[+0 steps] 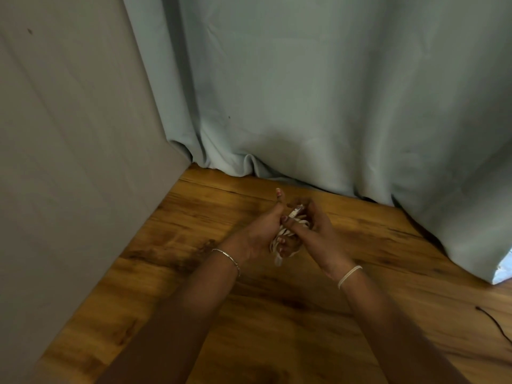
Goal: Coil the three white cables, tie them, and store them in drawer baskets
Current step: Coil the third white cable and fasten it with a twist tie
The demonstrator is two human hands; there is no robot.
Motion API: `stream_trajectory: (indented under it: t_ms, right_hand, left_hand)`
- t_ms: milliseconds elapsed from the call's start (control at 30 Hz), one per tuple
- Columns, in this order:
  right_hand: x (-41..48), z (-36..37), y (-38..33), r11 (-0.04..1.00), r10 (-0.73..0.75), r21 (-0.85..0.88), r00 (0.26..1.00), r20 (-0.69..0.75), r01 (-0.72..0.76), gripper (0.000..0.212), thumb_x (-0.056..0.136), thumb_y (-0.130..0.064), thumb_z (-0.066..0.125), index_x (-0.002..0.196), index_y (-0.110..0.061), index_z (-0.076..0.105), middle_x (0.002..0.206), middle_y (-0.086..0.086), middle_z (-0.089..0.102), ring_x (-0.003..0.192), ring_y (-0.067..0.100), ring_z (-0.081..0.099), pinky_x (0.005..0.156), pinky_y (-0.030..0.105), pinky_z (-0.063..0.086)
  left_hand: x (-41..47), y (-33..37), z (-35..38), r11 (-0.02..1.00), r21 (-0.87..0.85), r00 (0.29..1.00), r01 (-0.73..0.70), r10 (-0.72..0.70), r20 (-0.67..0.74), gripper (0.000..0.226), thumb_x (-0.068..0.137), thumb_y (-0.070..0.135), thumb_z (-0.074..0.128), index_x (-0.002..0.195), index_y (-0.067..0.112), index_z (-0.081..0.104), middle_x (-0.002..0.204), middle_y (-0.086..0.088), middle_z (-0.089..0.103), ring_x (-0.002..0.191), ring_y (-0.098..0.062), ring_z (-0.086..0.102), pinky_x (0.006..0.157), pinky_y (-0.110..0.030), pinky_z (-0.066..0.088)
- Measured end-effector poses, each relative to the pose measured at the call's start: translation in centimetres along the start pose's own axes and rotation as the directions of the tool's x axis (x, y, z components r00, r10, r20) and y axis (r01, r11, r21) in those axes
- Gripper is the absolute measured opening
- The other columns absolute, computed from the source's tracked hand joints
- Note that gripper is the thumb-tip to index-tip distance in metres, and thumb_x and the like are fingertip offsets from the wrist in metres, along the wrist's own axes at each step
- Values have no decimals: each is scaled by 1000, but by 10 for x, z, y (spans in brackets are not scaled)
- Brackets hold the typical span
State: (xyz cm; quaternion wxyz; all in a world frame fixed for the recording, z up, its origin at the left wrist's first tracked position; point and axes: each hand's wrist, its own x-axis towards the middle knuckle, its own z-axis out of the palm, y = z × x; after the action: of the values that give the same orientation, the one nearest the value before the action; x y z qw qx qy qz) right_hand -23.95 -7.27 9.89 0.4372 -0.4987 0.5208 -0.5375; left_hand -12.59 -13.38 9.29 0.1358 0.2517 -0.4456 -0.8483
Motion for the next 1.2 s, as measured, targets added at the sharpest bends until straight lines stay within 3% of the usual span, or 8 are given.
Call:
stream_trajectory:
  t_ms: [167,367,533,700,833,933,1100,1200]
  right_hand:
    - [-2,5,-6,986,-128,-125,984,-126,112,22,88,-12,63,109,-15,56,99,-3,61,81,-3,61,70,14,50]
    - [-6,4,5,979,-129,-177,980,-154,101,10,93,-34,56,102,-35,51,89,1,62,73,21,62,67,37,53]
    - [-11,6,10,949,-196,-283,963,-184,139,8,95,-33,53,101,-34,49,83,1,61,66,18,61,57,31,49]
    - [-17,10,13,893,-274,-424,931,-240,153,16,92,-54,40,98,-40,45,85,3,62,73,20,62,61,38,52]
    - [-19,18,10,838,-319,-527,912,-257,144,12,98,-41,41,100,-30,44,87,0,61,74,14,61,61,32,49]
    - [-21,21,8,833,-310,-542,906,-289,112,8,100,-31,41,97,-25,46,82,-3,60,69,9,58,57,23,42]
    - [-35,15,7,917,-216,-398,868,-446,24,16,101,-19,42,89,-11,48,74,-2,56,63,9,53,52,12,38]
    - [-46,10,9,967,-130,-254,802,-583,-28,19,101,-18,41,89,-6,48,78,2,55,69,10,52,60,16,40]
  left_hand:
    - [6,2,16,995,-16,960,-101,93,-265,85,84,75,18,100,9,68,92,-10,72,86,-19,68,76,-28,55]
    - [9,-3,32,993,61,887,-101,118,-446,104,49,98,25,94,19,76,121,-31,59,121,-49,50,104,-57,38]
    - [7,-8,38,989,97,839,-108,143,-526,87,60,87,23,71,20,76,117,-36,57,102,-42,56,96,-57,43]
    - [0,-14,43,963,185,752,-197,270,-602,72,88,68,34,81,7,72,94,-28,67,85,-39,66,84,-55,52]
    - [-6,-17,45,931,261,670,-256,366,-646,67,87,64,43,78,5,73,82,-21,72,80,-35,70,77,-50,56]
    - [-10,-21,45,927,268,699,-263,375,-609,66,85,65,46,81,5,72,85,-23,71,84,-36,70,77,-48,56]
    - [-22,-34,41,925,281,850,-255,353,-391,27,91,38,57,104,14,59,103,-13,69,96,-24,68,83,-41,56]
    - [-26,-45,46,917,328,895,-226,328,-301,36,88,23,65,116,7,48,109,-6,64,100,-17,64,82,-30,55]
